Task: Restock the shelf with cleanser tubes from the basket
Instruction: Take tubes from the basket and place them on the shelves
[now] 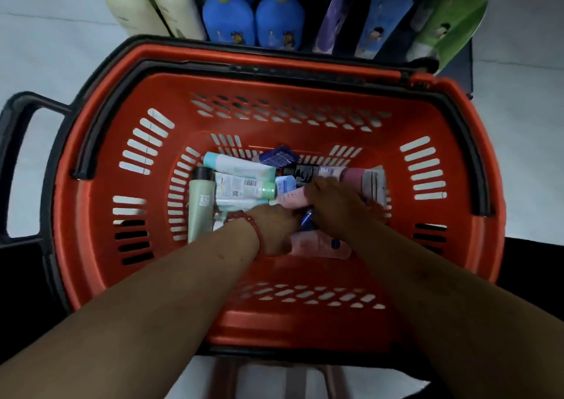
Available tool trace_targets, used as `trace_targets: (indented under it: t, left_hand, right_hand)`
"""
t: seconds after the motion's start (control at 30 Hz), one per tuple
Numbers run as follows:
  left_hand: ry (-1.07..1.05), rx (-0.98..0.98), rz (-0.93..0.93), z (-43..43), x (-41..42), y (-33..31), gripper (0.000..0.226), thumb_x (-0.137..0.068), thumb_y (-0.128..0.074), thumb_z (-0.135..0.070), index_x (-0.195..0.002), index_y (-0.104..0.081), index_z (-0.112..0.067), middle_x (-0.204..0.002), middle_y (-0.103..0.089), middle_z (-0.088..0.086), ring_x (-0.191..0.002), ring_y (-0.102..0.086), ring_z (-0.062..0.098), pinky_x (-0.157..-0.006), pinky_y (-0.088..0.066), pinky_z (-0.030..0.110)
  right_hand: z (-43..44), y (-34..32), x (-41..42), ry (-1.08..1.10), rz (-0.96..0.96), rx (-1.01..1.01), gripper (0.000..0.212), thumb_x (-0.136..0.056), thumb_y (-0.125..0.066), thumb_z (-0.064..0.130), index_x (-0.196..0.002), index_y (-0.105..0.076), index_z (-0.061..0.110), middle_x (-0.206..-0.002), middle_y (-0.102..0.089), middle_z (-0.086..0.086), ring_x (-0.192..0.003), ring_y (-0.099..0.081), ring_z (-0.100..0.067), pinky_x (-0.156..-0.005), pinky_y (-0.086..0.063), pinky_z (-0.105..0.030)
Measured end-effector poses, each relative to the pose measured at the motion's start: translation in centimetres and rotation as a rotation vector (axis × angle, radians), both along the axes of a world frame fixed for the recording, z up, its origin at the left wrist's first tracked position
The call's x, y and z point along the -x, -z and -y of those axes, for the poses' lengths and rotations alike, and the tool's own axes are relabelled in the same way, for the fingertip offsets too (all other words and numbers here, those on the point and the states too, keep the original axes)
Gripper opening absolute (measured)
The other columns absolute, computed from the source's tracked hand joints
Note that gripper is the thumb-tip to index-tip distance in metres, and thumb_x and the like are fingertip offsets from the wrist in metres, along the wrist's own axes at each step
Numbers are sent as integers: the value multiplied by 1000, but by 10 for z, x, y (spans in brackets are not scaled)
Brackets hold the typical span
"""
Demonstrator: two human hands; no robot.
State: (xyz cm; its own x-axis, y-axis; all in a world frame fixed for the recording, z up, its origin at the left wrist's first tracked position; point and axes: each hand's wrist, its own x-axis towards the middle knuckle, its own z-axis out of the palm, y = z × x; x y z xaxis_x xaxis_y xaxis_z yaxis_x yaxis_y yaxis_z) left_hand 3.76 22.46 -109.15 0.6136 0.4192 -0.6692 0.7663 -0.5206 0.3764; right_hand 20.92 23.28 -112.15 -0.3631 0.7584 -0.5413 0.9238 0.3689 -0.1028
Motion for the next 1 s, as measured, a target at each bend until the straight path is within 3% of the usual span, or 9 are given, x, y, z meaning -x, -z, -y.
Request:
trace_targets:
  t: [0.27, 0.37, 0.5, 0.6, 0.7, 0.77, 0.87, 1.0]
  left_hand:
    - [133, 26, -92, 4, -34, 34, 70, -100, -56, -43, -158, -30, -12, -162, -32, 15, -146, -36, 36, -116, -33, 44]
    - [89, 106, -136, 3, -33, 41, 76, -93, -64, -43, -158, -33, -19, -158, -40, 13, -140, -45, 35, -112, -43, 46]
    - [104, 224, -128, -6, -32, 27, 72, -89, -68, -38, -153, -42, -19, -154, -47, 11, -140, -47, 30, -114, -40, 41]
    - [7, 250, -173, -8, -27, 12, 52, -93, -68, -34, -139, -55, -13, -138, -60, 11, -124, -59, 28, -97, -46, 34]
    - [-45, 178, -144, -10, -9, -9, 55, -96, -65, -35, -144, -48, -16, -143, -56, 9, -128, -55, 28, -100, -39, 29]
    - [-74, 169, -161, -13, 8, -21, 53, -93, -68, -33, -139, -48, -16, -140, -58, 11, -125, -56, 29, -96, -40, 28]
    - [-169, 122, -201, -11, 35, -36, 52, -93, -65, -37, -135, -47, -12, -136, -59, 15, -122, -58, 32, -96, -45, 33]
    - [-382, 79, -171, -5, 67, -63, 60, -94, -65, -44, -137, -43, -10, -133, -60, 15, -116, -59, 30, -90, -45, 31]
  right_hand:
    - [-15, 28, 9, -86, 21, 9, 57, -95, -58, 33, -145, -42, 10, -144, -48, -13, -130, -46, -35, -108, -36, -51]
    - [-23, 28, 10, -47, 74, 43, 72, -89, -63, 50, -146, -41, 12, -145, -48, -15, -133, -42, -35, -111, -32, -50]
    - [-17, 33, 5, 119, 109, 222, 82, -87, -65, 62, -147, -41, 13, -150, -44, -19, -137, -44, -37, -116, -34, -49]
    - [-11, 25, 4, 168, 75, 234, 74, -86, -71, 53, -143, -42, 16, -141, -55, -15, -126, -56, -34, -107, -47, -48]
    - [-9, 5, 0, 241, 26, 200, 63, -88, -72, 44, -139, -44, 19, -131, -62, -11, -116, -63, -32, -97, -54, -48]
    - [-8, -11, -8, 358, -9, 222, 73, -84, -78, 38, -144, -40, 19, -129, -63, -10, -111, -64, -30, -91, -57, -46]
    - [-13, -47, -20, 531, -123, 344, 82, -77, -86, 24, -145, -39, 19, -127, -63, -11, -97, -63, -24, -68, -53, -30]
    - [-23, -101, -33, 617, -321, 403, 43, -68, -91, 9, -100, -64, 20, -117, -65, -9, -96, -64, -21, -57, -46, -22]
